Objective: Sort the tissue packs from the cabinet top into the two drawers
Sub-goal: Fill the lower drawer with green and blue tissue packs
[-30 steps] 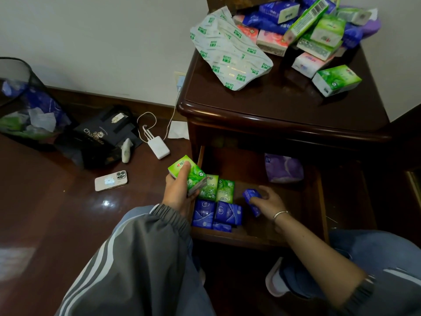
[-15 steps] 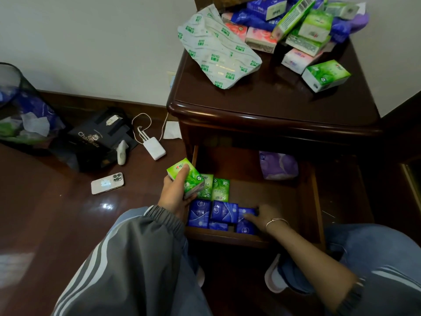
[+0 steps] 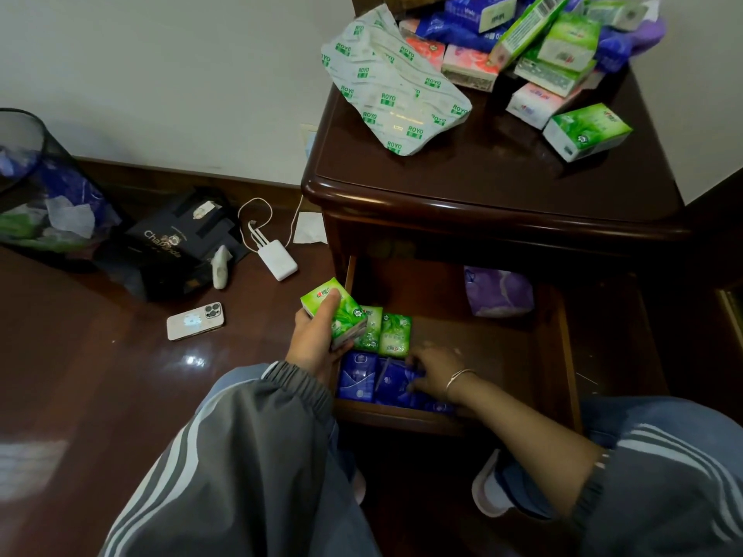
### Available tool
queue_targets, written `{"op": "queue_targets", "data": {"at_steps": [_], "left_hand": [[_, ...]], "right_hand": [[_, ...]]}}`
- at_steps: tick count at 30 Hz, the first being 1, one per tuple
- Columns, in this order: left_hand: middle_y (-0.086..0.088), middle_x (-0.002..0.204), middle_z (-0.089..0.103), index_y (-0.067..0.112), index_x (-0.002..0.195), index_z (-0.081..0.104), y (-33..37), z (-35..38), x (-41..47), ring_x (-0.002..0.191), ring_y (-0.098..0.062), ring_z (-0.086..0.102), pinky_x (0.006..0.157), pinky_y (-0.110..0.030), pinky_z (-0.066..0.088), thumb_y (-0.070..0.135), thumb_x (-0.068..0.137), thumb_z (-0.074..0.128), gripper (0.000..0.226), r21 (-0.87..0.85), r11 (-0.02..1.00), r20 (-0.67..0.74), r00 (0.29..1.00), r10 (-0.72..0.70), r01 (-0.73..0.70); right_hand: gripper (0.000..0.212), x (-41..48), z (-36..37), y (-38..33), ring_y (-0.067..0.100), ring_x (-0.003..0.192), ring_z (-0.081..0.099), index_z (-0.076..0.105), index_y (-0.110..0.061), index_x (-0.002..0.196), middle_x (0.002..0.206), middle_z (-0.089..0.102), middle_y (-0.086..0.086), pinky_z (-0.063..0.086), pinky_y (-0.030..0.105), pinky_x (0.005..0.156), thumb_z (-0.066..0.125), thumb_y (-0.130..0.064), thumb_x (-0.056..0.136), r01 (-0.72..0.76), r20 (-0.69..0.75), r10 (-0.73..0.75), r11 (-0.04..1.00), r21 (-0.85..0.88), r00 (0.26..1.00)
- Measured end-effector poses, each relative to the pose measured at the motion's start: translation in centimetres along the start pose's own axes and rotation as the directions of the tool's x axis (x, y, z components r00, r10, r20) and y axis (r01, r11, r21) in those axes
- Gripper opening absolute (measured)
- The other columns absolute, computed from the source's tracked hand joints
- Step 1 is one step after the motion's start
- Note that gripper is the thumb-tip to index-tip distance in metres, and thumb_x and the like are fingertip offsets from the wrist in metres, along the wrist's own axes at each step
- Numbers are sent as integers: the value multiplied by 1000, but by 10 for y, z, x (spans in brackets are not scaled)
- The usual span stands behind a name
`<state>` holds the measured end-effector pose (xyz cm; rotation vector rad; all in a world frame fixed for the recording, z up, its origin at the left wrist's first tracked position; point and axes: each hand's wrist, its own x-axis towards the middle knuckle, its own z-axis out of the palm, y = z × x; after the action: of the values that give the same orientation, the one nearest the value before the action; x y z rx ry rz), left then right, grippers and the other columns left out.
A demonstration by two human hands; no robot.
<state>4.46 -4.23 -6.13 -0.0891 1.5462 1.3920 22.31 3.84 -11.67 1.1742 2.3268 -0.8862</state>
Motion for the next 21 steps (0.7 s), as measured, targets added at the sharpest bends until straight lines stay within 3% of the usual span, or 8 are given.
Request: {"op": "queue_targets", "data": {"at_steps": [3, 5, 7, 11, 15, 21], "left_hand": [[-11, 121, 63, 17, 133, 41, 0, -1, 2, 84, -20, 67, 61, -30, 50, 42, 88, 61, 55, 9, 1000, 17, 1000, 1, -1], [-11, 122, 63, 17, 133, 42, 0, 0, 2, 86, -20, 67, 62, -30, 51, 43, 88, 61, 55, 15, 1000, 30, 1000, -3, 3], [-9, 120, 64, 18, 133, 42, 0, 1, 2, 85, -19, 68, 61, -30, 51, 42, 89, 61, 53, 8, 1000, 33, 999, -4, 4], [-9, 119, 65, 18, 133, 42, 0, 2, 0, 82, -18, 68, 60, -30, 50, 41, 88, 61, 54, 5, 1000, 31, 999, -13, 12], [-8, 117, 65, 18, 132, 41, 0, 1, -1, 80, -17, 68, 58, -28, 51, 41, 89, 61, 53, 7, 1000, 17, 1000, -15, 15], [-10, 120, 64, 17, 132, 41, -1, 2, 0, 82, -20, 68, 62, -30, 51, 41, 89, 61, 54, 20, 999, 22, 999, -25, 24]], "right_hand": [[25, -10, -17, 17, 13, 71, 50, 60, -10, 90, 79, 55, 3, 39, 19, 60, 77, -19, 75, -157, 27, 163, 872, 463, 986], [25, -17, -25, 36, 11, 60, 45, 57, -12, 72, 67, 53, 1, 36, 19, 50, 80, -21, 72, -283, 65, 294, 804, 523, 954], [30, -24, -23, 48, 12, 51, 47, 54, -12, 63, 59, 54, 2, 35, 22, 45, 80, -24, 71, -405, 113, 399, 794, 453, 910], [20, -29, 1, 48, 19, 54, 52, 56, -10, 67, 62, 58, 8, 41, 27, 51, 74, -11, 76, -499, 273, 418, 719, 484, 867], [13, -22, 8, 44, 16, 51, 51, 63, -8, 82, 66, 61, 6, 43, 25, 47, 74, -10, 75, -458, 231, 398, 720, 521, 888], [25, -17, 22, 37, 25, 70, 61, 70, 2, 92, 87, 71, 22, 54, 41, 74, 75, -10, 70, -410, 188, 373, 707, 576, 908]]}}
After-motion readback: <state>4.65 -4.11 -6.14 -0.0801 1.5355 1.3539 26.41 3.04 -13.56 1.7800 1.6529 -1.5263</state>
